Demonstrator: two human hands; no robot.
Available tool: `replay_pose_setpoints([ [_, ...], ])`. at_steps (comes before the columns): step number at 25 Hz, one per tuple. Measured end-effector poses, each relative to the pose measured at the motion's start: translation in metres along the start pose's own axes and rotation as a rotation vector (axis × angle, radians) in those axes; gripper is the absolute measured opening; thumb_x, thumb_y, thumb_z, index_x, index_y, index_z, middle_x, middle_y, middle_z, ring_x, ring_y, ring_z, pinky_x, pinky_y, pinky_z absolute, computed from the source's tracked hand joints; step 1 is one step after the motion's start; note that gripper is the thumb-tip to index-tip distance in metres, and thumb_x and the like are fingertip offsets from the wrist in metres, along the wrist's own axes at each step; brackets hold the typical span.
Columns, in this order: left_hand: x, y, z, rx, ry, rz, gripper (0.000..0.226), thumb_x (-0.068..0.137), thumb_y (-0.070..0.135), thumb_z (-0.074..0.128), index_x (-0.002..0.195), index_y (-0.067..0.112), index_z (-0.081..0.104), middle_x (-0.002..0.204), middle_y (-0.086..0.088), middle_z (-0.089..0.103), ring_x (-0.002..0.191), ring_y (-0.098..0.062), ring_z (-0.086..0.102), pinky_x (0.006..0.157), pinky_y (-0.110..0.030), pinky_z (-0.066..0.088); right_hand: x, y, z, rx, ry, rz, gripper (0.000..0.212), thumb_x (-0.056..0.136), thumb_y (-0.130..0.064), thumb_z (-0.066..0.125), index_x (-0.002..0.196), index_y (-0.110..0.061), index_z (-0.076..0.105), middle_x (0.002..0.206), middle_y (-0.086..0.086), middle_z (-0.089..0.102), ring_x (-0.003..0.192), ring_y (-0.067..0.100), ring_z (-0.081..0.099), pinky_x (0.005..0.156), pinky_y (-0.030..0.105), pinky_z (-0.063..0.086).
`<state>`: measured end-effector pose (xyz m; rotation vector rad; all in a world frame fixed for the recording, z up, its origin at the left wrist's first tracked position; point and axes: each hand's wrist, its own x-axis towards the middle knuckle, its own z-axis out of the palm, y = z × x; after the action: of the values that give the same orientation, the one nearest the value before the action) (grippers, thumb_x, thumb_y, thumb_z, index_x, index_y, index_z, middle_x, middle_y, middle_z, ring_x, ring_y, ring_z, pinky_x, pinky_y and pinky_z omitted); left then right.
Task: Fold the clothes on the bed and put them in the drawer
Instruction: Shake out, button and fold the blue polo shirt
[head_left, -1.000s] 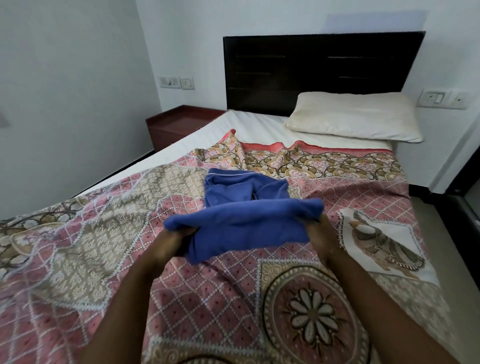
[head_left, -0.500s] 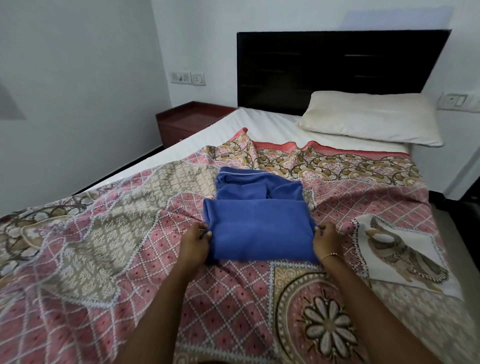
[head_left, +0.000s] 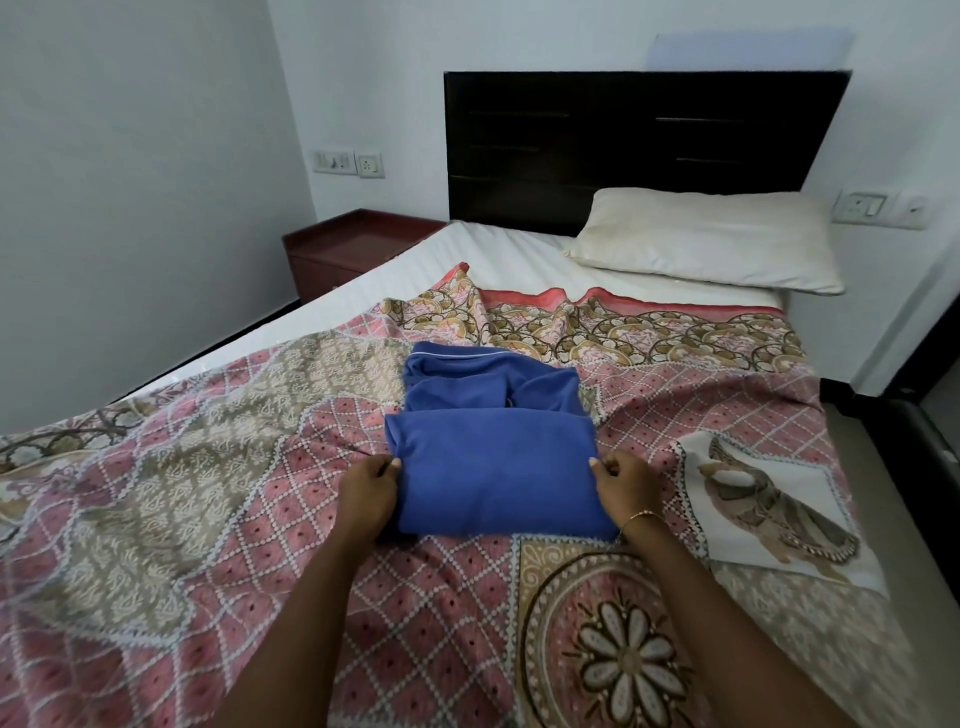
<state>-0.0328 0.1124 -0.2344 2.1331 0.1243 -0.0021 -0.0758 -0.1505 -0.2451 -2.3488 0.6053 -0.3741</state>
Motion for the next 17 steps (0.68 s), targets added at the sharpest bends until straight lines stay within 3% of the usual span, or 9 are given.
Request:
replay_pose_setpoints([
  [2,0.011,-0.003,-0.011,0.127,0.036,0.053,0.031,0.096,0.008,0.044,0.071,0.0,0.059,0.075,-0.02,0.061,0.074,-0.027,0.053,0.062,-0.034,0.036,0.007,-0.002,-0.007,-0.06,0.172,-0.091,0.014,0.092,-0.006,0.049,0.086,0.001,0.06,0.082,0.022,0.064,0.079,0.038,0.062,0.063,0.031,0.038],
  [4,0.024,-0.01,-0.023,0.336,0.123,0.193,0.02,0.093,0.004,0.047,0.105,0.0,0.064,0.098,-0.022,0.066,0.081,-0.029,0.058,0.067,-0.034,0.042,0.018,0.007,-0.006,-0.098,0.199,-0.253,0.019,0.089,-0.007,0.049,0.094,0.002,0.065,0.076,0.019,0.063,0.067,0.035,0.062,0.056,0.033,0.044],
  [5,0.03,-0.016,-0.026,0.42,0.128,0.269,0.032,0.09,0.001,0.051,0.122,0.001,0.057,0.108,-0.022,0.064,0.086,-0.032,0.061,0.07,-0.035,0.046,0.026,0.012,-0.009,-0.157,0.136,-0.32,0.023,0.091,-0.016,0.048,0.097,-0.002,0.065,0.078,0.013,0.061,0.069,0.031,0.06,0.057,0.03,0.043],
  [7,0.04,-0.023,-0.025,0.533,0.062,0.519,0.05,0.082,-0.004,0.061,0.131,0.003,0.052,0.115,-0.022,0.062,0.09,-0.037,0.063,0.074,-0.04,0.051,0.044,0.025,-0.01,-0.224,0.019,-0.468,0.025,0.095,-0.03,0.049,0.11,-0.013,0.06,0.093,0.004,0.06,0.083,0.024,0.059,0.067,0.031,0.045],
  [10,0.058,-0.039,-0.018,0.679,0.026,0.829,0.054,0.074,0.013,0.061,0.127,0.004,0.054,0.104,-0.023,0.067,0.08,-0.04,0.067,0.063,-0.042,0.055,0.065,0.041,0.0,-0.204,-0.264,-0.621,0.048,0.085,-0.007,0.055,0.131,-0.018,0.047,0.126,0.014,0.058,0.086,0.034,0.067,0.058,0.036,0.057],
  [12,0.07,-0.04,-0.016,0.752,-0.019,0.875,0.06,0.076,0.028,0.057,0.133,0.012,0.045,0.119,-0.025,0.059,0.094,-0.042,0.064,0.069,-0.047,0.055,0.084,0.042,0.001,-0.185,-0.34,-0.749,0.048,0.084,-0.01,0.048,0.132,-0.015,0.046,0.131,0.014,0.056,0.09,0.035,0.067,0.062,0.038,0.058],
  [15,0.075,-0.037,-0.017,0.712,-0.153,0.876,0.068,0.075,0.044,0.059,0.133,0.01,0.051,0.14,-0.025,0.042,0.122,-0.046,0.046,0.089,-0.057,0.044,0.081,0.035,-0.004,-0.046,-0.529,-0.592,0.046,0.084,-0.024,0.04,0.127,-0.018,0.055,0.128,0.006,0.058,0.094,0.04,0.063,0.081,0.038,0.052],
  [17,0.066,-0.016,-0.021,0.566,-0.193,0.746,0.081,0.065,0.051,0.051,0.127,0.0,0.055,0.129,-0.024,0.054,0.118,-0.043,0.05,0.092,-0.054,0.047,0.074,0.025,0.0,0.068,-0.359,-0.542,0.042,0.086,-0.027,0.04,0.124,-0.012,0.052,0.125,0.01,0.057,0.108,0.04,0.058,0.091,0.031,0.045],
])
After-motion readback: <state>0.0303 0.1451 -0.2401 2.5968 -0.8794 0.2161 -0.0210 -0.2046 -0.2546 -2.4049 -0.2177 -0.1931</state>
